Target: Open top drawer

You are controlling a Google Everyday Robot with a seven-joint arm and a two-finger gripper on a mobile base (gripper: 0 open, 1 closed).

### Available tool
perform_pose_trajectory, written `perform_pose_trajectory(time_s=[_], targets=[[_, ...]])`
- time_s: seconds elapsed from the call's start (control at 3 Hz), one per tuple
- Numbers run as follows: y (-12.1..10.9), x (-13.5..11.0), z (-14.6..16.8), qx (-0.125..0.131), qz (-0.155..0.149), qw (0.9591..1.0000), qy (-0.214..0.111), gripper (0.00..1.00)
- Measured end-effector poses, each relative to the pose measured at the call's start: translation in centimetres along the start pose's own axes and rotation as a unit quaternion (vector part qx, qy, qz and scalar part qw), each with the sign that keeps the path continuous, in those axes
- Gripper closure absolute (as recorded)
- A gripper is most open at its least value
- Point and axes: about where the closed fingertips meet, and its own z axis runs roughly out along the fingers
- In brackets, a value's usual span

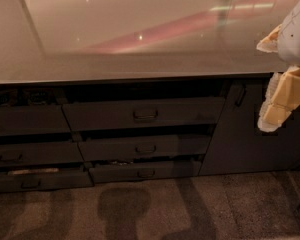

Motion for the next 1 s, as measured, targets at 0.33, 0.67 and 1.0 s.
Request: perform_pose_trajectory(time_s=[0.33, 0.67, 1.0], targets=[[0.0, 0.0, 0.0, 0.000, 0.000, 1.0000, 0.000, 0.00], [0.1, -0.5, 0.0, -0.018, -0.020, 0.9989, -0.038, 0.00], [0.3, -2.2, 0.1, -0.054, -0.065, 0.9879, -0.129, 0.00]])
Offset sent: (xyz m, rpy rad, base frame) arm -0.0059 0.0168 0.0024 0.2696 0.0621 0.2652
